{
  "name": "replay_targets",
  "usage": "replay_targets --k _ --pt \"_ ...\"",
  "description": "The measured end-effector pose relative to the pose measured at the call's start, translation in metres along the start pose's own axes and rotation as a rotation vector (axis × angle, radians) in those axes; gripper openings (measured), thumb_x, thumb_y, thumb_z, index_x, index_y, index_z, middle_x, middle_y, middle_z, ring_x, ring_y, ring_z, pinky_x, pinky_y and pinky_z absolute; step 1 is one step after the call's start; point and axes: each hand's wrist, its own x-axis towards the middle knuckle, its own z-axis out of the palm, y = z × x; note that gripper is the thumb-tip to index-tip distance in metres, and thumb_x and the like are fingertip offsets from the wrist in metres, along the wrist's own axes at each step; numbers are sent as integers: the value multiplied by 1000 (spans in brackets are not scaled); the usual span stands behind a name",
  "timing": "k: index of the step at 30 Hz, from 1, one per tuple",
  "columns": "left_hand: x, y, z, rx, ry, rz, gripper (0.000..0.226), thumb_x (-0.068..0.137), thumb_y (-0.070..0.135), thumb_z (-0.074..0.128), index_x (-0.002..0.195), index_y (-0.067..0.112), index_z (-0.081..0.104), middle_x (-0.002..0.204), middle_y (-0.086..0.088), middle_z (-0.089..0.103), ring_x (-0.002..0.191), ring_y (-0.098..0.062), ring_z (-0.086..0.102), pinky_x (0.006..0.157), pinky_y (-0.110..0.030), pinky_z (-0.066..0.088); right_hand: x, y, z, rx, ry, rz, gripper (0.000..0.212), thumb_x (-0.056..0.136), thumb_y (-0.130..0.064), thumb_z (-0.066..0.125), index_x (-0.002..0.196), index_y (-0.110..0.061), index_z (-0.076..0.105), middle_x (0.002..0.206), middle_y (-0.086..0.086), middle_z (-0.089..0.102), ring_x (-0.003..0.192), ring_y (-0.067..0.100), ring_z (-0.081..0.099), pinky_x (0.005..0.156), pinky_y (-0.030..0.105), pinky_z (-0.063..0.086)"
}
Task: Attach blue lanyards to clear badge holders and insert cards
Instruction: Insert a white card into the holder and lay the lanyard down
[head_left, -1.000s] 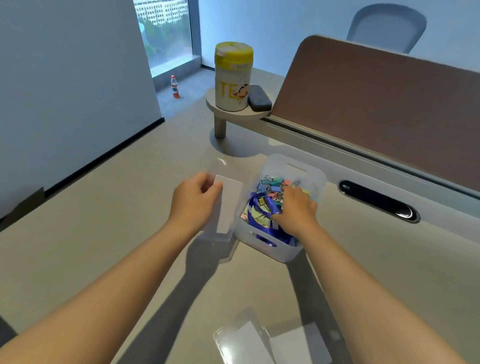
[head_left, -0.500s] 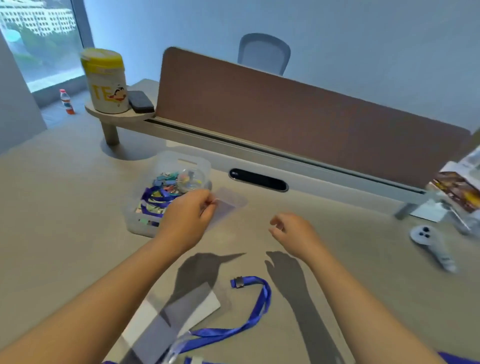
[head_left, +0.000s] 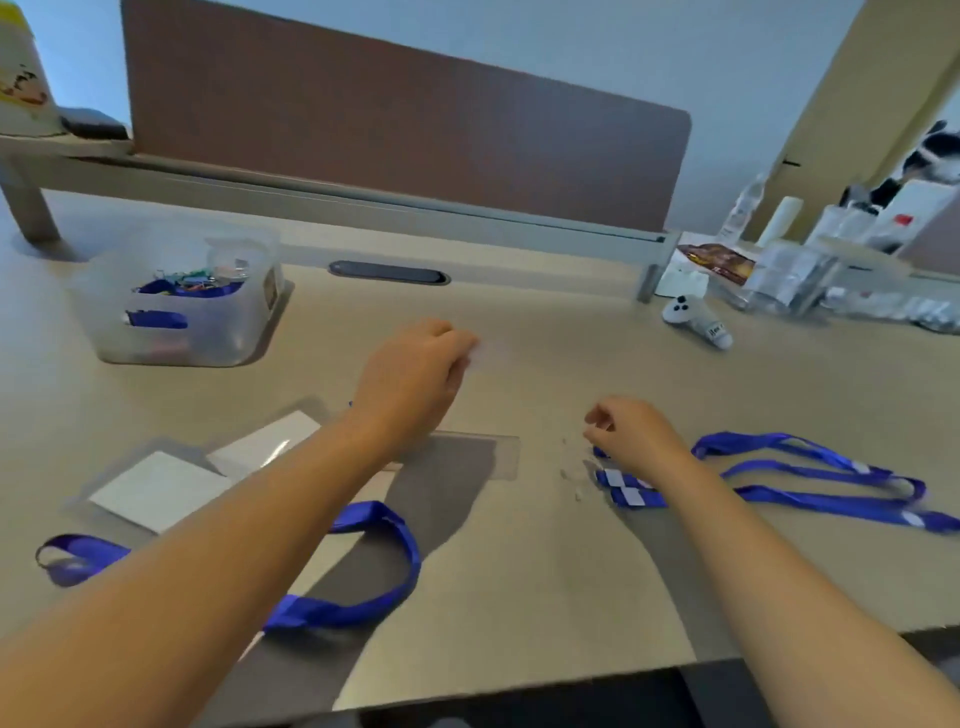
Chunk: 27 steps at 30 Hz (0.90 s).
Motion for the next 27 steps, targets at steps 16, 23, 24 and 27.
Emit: replay_targets --k 16,23,24,27 --pt "-10 28 40 120 -126 -43 31 94 14 36 120 11 51 118 -13 61 104 -33 55 85 -42 47 4 34 25 -100 -8 7 38 85 -13 51 48 -14 42 59 3 43 73 27 49 56 30 34" --pt "3 25 49 64 -4 -108 28 93 10 36 114 9 54 115 -12 63 94 -29 57 74 -35 45 19 35 16 91 154 -73 12 90 -14 51 92 -4 59 98 14 62 83 24 54 75 35 43" --pt "5 25 48 70 37 -122 25 93 11 37 110 7 55 109 -14 65 85 -27 56 67 -33 43 20 32 12 139 218 -92 12 91 -14 50 91 -4 56 95 15 61 80 23 51 71 33 40" --pt "10 26 42 68 119 -151 20 92 13 42 100 2 57 95 -18 66 73 -26 54 59 -34 45 29 21 -6 232 427 -185 18 92 -12 49 96 4 55 92 21 64 79 33 54 66 30 32"
